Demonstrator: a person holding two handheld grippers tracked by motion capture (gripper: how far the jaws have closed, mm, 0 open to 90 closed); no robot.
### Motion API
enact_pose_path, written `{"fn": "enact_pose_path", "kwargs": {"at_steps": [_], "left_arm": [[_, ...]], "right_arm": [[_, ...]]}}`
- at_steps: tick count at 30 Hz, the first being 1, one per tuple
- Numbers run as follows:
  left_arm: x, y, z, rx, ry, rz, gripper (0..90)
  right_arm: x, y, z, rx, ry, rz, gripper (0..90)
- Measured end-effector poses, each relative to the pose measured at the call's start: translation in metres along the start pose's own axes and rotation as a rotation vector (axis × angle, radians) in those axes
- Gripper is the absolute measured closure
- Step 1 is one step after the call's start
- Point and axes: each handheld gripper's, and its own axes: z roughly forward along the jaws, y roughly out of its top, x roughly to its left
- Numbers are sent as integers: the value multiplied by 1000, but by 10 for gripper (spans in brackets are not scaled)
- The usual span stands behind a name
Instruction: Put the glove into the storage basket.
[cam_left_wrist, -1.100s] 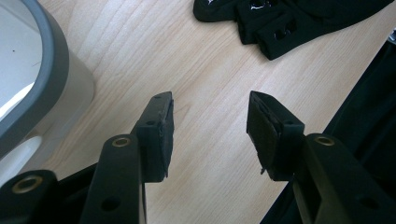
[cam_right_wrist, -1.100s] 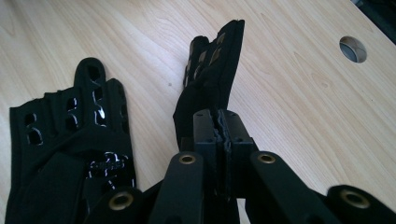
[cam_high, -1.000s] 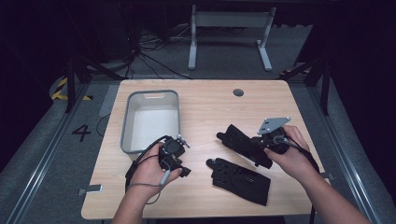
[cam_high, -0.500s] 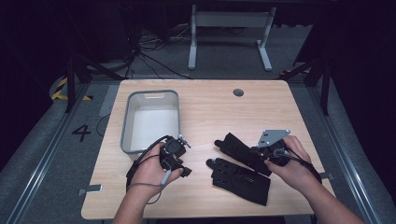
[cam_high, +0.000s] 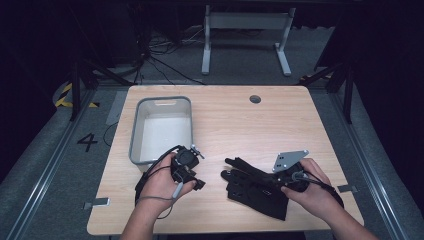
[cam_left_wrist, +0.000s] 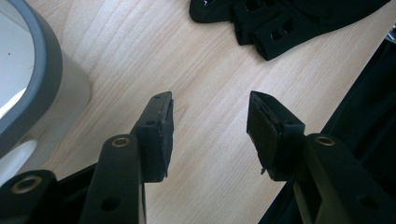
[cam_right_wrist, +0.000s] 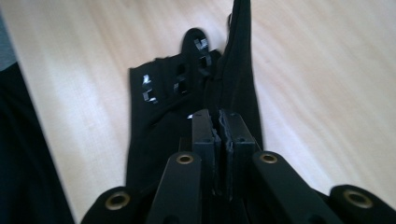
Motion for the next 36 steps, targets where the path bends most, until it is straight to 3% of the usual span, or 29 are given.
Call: {"fn": "enact_pose_path", "kwargs": {"at_steps": [2,4,9,14,15,22,26,27,28,30,36], "left_arm": [[0,0,0,-1,-1,0,517],[0,0,0,-1,-3,2,516],[0,0,2,4,-3,-2,511],[-1,1,3,6,-6,2,511],[-1,1,3,5,-6,2,512],[-3,4,7,6,-9,10,520],[-6,8,11,14,-13,21,524],[-6,9,13,15,-14,26,526],[-7,10,14,16,-16,29,526],[-9,13,18,22,-24,41,529],[-13,21,27,33,-35,66,539]], "right_arm": [[2,-1,2,6,16,3,846],[7,-6,6,11,76,2,801],[11,-10,3,-40,102,5,758],[5,-12,1,-52,89,37,748],[1,-14,-1,-60,76,67,743],[-11,-23,-8,-85,42,151,725],[-17,-29,-10,-75,23,191,713],[-21,-35,-10,-69,23,229,704],[-21,-35,-10,-69,23,229,704],[-27,-45,-8,-47,23,282,692],[-32,-59,-5,-10,16,336,664]]}}
